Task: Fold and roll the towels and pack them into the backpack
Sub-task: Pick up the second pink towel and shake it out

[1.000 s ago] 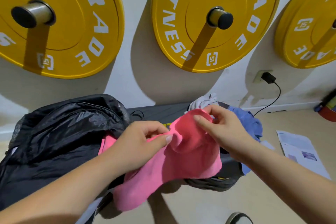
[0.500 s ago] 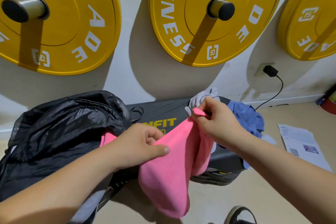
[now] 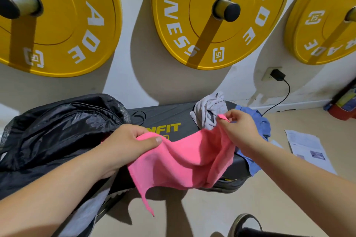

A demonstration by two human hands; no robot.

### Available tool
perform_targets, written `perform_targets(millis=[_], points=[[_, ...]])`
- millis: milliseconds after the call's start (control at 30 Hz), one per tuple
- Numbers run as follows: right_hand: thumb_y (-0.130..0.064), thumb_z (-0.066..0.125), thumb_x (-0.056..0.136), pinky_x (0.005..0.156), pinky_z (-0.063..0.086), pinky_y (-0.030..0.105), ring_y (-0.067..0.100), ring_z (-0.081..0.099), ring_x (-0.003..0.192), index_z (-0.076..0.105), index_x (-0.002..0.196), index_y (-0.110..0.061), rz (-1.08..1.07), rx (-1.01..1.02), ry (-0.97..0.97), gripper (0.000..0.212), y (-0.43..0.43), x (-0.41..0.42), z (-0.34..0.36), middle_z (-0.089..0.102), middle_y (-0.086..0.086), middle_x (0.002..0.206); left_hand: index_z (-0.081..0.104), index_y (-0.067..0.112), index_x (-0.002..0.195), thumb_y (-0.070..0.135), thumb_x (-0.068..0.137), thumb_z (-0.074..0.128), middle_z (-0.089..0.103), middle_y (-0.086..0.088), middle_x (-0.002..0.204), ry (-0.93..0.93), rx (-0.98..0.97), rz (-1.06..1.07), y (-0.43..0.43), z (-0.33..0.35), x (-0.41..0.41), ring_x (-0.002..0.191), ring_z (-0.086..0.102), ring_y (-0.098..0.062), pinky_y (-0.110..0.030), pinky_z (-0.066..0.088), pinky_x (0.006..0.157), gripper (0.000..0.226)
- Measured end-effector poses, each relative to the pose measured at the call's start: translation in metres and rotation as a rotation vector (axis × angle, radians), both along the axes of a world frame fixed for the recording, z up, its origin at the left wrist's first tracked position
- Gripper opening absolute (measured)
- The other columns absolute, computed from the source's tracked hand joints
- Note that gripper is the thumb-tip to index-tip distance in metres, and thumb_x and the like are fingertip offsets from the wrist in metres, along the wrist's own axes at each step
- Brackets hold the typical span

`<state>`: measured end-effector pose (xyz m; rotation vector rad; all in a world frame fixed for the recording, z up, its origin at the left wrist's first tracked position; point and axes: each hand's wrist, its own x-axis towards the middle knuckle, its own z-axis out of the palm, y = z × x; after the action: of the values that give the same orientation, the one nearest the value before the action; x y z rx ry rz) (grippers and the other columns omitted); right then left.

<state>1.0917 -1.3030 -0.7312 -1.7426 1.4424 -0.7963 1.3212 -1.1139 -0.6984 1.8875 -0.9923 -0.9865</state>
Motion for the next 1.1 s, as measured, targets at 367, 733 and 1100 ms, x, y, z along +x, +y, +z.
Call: perform_targets(millis=[367, 733, 1100], points=[[-0.025, 0.065, 0.098, 0.06, 0.048, 0.031, 0.011, 0.058, 0.063, 0.078, 0.088, -0.009, 0.54, 0.173, -0.169, 0.023, 0.083, 0.052, 0.046, 0.073, 0.017, 0.078, 0.073, -0.003, 0.105, 0.003, 0.095, 0.063, 0.073, -0.021, 0.088, 0.653, -0.097, 0.156, -0.004, 0.013, -0.036, 0.068, 0.069, -0.02, -0.028, 0.059, 0.06, 0.015], [-0.016, 0.076, 0.09, 0.053, 0.05, 0.035, 0.024, 0.059, 0.061, 0.066, 0.091, 0.002, 0.387, 0.375, -0.241, 0.02, 0.086, 0.055, 0.041, 0.064, 0.017, 0.071, 0.072, -0.003, 0.104, 0.008, 0.09, 0.072, 0.075, -0.025, 0.099, 0.671, -0.098, 0.253, -0.01, 0.0, -0.034, 0.08, 0.068, -0.023, -0.034, 0.057, 0.077, 0.017], [-0.013, 0.075, 0.09, 0.072, 0.062, 0.051, 0.024, 0.069, 0.07, 0.074, 0.086, 0.0, 0.435, 0.392, -0.315, 0.013, 0.092, 0.057, 0.048, 0.073, 0.026, 0.087, 0.078, 0.005, 0.101, 0.007, 0.094, 0.067, 0.078, -0.019, 0.097, 0.624, -0.148, 0.283, -0.007, 0.002, -0.037, 0.082, 0.075, -0.023, -0.038, 0.06, 0.085, 0.013]])
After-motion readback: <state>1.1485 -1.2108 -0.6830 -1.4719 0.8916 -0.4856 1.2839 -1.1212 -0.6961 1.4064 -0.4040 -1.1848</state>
